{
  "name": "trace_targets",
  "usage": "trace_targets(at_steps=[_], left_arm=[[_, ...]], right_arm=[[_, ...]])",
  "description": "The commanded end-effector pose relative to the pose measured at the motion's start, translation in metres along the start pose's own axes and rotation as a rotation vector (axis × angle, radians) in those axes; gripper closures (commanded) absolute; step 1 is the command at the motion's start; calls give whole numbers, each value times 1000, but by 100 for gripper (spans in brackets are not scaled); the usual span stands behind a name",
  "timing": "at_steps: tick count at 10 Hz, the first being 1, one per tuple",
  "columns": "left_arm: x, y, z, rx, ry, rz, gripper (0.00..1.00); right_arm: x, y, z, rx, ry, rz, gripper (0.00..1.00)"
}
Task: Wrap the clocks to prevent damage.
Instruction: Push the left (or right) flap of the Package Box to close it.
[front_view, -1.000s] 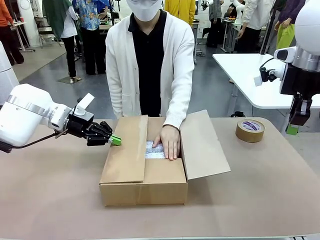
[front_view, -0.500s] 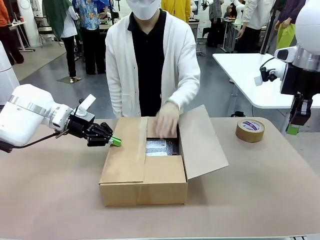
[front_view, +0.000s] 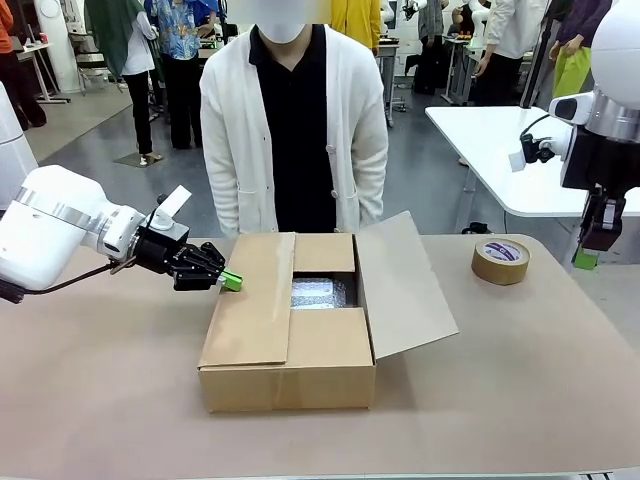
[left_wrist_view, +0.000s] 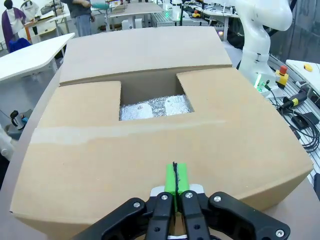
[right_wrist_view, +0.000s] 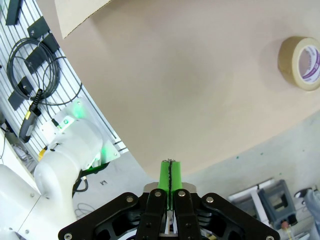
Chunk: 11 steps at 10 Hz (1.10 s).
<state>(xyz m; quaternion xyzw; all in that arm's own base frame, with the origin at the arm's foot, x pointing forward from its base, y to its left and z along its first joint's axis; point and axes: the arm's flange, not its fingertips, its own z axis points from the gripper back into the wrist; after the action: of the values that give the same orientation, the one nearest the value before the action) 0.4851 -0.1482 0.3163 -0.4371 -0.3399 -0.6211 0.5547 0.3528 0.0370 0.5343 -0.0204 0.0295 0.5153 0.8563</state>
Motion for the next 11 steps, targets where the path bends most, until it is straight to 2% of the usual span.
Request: trace_targets(at_steps=[1, 10, 11], left_arm=[[-5, 0, -2, 9, -3, 7, 100], [-5, 0, -2, 9, -3, 7, 100], [-5, 0, -2, 9, -3, 7, 100]], right_arm=[[-1, 2, -2, 9, -10, -1, 99], [0, 0, 0, 0, 0, 0, 99], [4, -4, -11, -18, 21, 188, 99]])
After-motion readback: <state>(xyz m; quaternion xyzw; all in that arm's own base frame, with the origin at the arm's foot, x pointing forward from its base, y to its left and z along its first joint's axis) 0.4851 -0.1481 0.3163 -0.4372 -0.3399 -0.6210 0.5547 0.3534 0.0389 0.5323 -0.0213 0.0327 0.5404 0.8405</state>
